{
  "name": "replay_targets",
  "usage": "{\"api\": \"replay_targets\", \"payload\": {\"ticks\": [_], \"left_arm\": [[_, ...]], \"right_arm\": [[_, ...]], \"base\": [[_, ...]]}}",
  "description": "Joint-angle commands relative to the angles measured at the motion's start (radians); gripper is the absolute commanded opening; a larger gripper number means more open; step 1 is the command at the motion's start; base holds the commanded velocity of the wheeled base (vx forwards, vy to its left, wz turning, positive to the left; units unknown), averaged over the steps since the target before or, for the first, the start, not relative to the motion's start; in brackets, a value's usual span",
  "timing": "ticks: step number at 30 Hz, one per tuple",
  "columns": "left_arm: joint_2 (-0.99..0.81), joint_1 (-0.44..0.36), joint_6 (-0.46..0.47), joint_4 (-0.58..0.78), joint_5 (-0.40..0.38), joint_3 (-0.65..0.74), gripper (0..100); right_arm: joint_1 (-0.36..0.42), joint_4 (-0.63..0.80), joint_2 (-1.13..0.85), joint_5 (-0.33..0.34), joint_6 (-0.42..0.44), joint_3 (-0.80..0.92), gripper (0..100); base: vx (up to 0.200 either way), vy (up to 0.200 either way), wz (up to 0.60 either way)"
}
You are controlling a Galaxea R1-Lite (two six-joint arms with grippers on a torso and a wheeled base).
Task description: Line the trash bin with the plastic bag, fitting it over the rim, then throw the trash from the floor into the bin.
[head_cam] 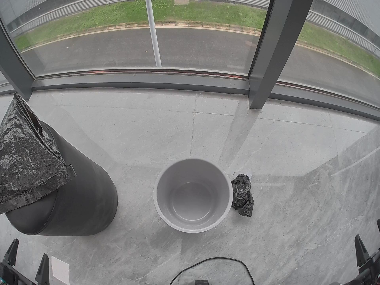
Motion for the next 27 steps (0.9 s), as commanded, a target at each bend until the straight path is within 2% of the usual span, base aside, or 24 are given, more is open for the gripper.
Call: {"api": "replay_targets", "payload": {"ticks": [1,15,19,21,22,23,24,27], "left_arm": [[-0.017,0.0,-0.001,0.0,-0.001,0.013,100],[-0.017,0.0,-0.018,0.001,-0.001,0.012,100],[-0.017,0.0,-0.021,0.001,0.001,0.01,100],[-0.017,0.0,-0.021,0.001,0.001,0.01,100],[-0.017,0.0,-0.031,0.001,0.007,0.012,100],[-0.017,0.0,-0.034,-0.003,0.012,0.007,100],[-0.008,-0.001,-0.057,-0.015,0.019,-0.036,100],[0.164,-0.033,-0.278,0.009,0.055,-0.361,100]], "right_arm": [[0.0,0.0,-0.016,0.002,-0.002,0.016,100],[0.002,-0.008,-0.015,0.019,-0.003,-0.008,100],[0.017,-0.008,0.179,0.017,0.13,-0.3,100],[0.017,-0.008,0.179,0.017,0.13,-0.3,100],[0.017,-0.008,0.301,0.02,0.132,-0.395,100],[0.017,-0.011,0.315,0.022,0.132,-0.398,100],[0.016,-0.012,0.326,0.022,0.132,-0.4,100],[0.016,-0.028,0.36,0.019,0.138,-0.41,100]], "base": [[0.0,0.0,0.0],[0.0,0.0,0.0],[0.0,0.0,0.0],[0.0,0.0,0.0],[0.0,0.0,0.0],[0.0,0.0,0.0],[0.0,0.0,0.0],[0.0,0.0,0.0]]}}
